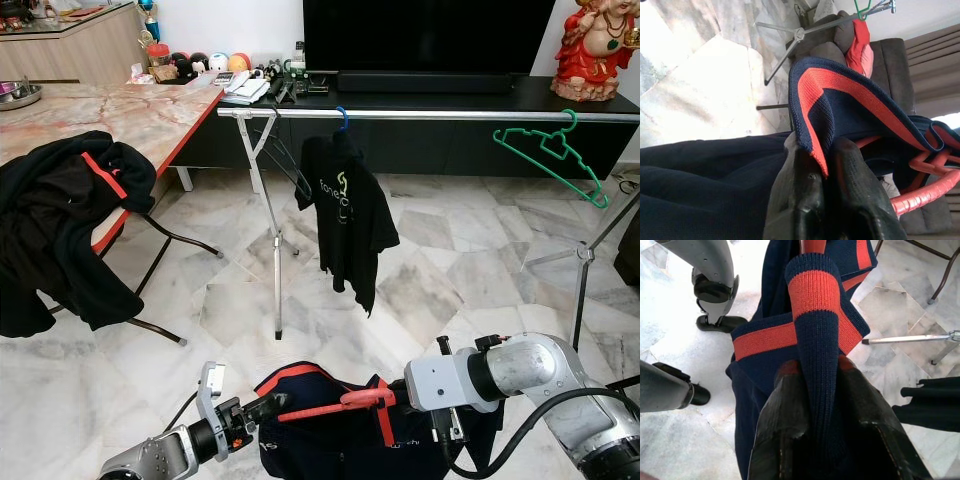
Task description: Hang hanger
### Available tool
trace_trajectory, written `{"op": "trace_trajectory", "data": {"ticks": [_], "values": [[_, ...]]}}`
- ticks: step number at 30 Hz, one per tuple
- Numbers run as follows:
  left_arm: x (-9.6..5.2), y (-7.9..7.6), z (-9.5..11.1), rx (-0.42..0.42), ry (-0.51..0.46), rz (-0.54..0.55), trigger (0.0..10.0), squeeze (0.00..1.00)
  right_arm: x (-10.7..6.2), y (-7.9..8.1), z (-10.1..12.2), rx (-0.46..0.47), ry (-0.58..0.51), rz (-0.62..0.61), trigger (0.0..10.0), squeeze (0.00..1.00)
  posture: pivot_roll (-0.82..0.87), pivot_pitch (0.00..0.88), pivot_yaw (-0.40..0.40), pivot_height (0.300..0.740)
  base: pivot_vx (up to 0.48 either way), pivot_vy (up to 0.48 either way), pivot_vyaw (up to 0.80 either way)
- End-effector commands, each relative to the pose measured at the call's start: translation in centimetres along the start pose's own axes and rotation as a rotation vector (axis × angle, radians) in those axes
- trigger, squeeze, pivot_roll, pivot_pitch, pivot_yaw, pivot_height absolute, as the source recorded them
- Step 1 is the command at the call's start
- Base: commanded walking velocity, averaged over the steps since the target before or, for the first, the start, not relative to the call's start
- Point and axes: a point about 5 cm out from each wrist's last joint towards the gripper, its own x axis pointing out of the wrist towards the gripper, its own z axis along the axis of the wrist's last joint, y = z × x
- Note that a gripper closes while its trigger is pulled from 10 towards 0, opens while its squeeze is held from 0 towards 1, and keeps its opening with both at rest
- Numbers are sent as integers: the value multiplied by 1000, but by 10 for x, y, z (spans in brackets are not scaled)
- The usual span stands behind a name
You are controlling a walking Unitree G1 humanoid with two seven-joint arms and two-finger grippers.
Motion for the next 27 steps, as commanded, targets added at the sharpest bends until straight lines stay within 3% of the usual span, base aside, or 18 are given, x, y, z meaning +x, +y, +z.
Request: {"op": "trace_trajectory", "data": {"ticks": [1, 10, 17, 23, 27], "values": [[-4, 3, 1, 18, -2, 18, 0, 0, -7, -11, 6, -37, -12, -56, 0, 0, -19, 73, 25, 740, 0, 0, 0], [-12, 7, 10, 23, -53, 48, 0, 0, -10, -10, -8, -56, 104, -56, 0, 0, -17, 73, 24, 740, 0, 0, 0], [-9, 3, 18, 40, -72, 25, 0, 0, -9, -5, -19, -75, 188, -39, 0, 0, -16, 74, 23, 740, 0, 0, 0], [-2, -5, 26, 67, -81, -26, 0, 0, 3, 1, -26, -81, 226, -33, 0, 0, -13, 75, 20, 740, 0, 0, 0], [3, -12, 31, 81, -83, -66, 0, 0, 17, 0, -28, -79, 225, -113, 0, 0, -13, 77, 21, 740, 0, 0, 0]]}}
